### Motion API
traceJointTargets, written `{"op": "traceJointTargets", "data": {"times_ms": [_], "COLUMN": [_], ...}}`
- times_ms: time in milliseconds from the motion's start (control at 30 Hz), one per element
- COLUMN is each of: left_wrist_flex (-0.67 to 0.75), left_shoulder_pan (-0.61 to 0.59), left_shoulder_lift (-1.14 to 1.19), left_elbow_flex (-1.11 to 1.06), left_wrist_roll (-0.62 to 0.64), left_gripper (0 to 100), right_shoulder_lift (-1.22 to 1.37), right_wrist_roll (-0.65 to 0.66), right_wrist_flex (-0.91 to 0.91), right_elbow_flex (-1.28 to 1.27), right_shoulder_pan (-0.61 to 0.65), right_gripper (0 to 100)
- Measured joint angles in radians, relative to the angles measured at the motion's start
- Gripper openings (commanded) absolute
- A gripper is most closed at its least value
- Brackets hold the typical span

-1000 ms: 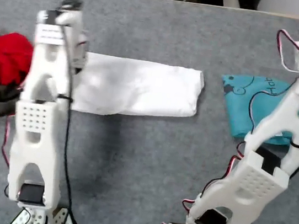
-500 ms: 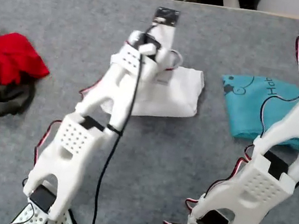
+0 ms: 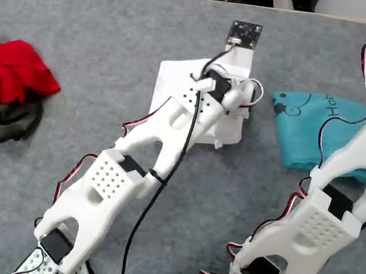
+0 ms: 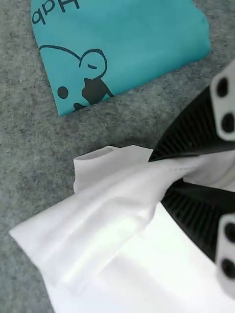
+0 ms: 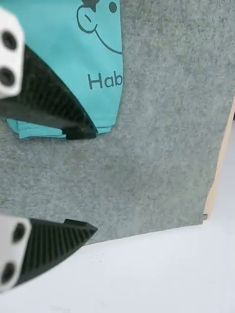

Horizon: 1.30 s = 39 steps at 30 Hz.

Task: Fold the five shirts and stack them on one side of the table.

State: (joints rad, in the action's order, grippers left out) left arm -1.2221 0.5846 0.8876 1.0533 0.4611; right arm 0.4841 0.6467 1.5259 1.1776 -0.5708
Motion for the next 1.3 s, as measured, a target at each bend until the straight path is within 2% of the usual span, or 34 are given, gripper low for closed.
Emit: {"op": "traceJointTargets", "data": {"times_ms": [167, 233, 333, 433, 500, 567, 700, 867, 1033, 1200, 1300], "left_wrist_flex": [0.002, -0.026, -0.11, -0.222, -0.292, -0.348, -0.42, -0.31, -0.146, -0.144, -0.147], "left_shoulder_pan": [0.003, 0.014, 0.015, -0.044, -0.11, -0.186, -0.313, -0.353, -0.348, -0.365, -0.367], "left_shoulder_lift": [0.044, 0.044, 0.044, 0.044, 0.043, 0.043, 0.064, 0.245, 0.419, 0.454, 0.466], "left_elbow_flex": [0.064, 0.1, 0.187, 0.308, 0.4, 0.476, 0.491, 0.387, 0.377, 0.443, 0.47], "left_wrist_roll": [0.028, 0.029, 0.026, 0.026, 0.006, -0.031, -0.08, -0.083, -0.078, -0.012, -0.005], "left_gripper": [18, 21, 19, 13, 7, 3, 3, 3, 3, 3, 3], "right_shoulder_lift": [0.0, 0.0, 0.0, 0.0, 0.0, 0.0, 0.0, 0.0, 0.0, 0.032, 0.034], "right_wrist_roll": [0.0, 0.0, 0.0, 0.0, 0.0, 0.0, 0.0, -0.086, -0.106, -0.106, -0.107], "right_wrist_flex": [0.0, 0.0, 0.0, 0.044, 0.092, 0.15, 0.219, 0.218, 0.077, -0.137, -0.18], "right_elbow_flex": [0.0, 0.0, 0.0, -0.014, -0.049, -0.097, -0.242, -0.47, -0.724, -0.954, -0.984], "right_shoulder_pan": [0.0, 0.0, 0.003, 0.055, 0.118, 0.193, 0.365, 0.496, 0.514, 0.511, 0.491], "right_gripper": [27.6, 27.6, 27.5, 25.1, 16.7, 3.1, 1.1, 1.2, 1.2, 1.2, 1.2]}}
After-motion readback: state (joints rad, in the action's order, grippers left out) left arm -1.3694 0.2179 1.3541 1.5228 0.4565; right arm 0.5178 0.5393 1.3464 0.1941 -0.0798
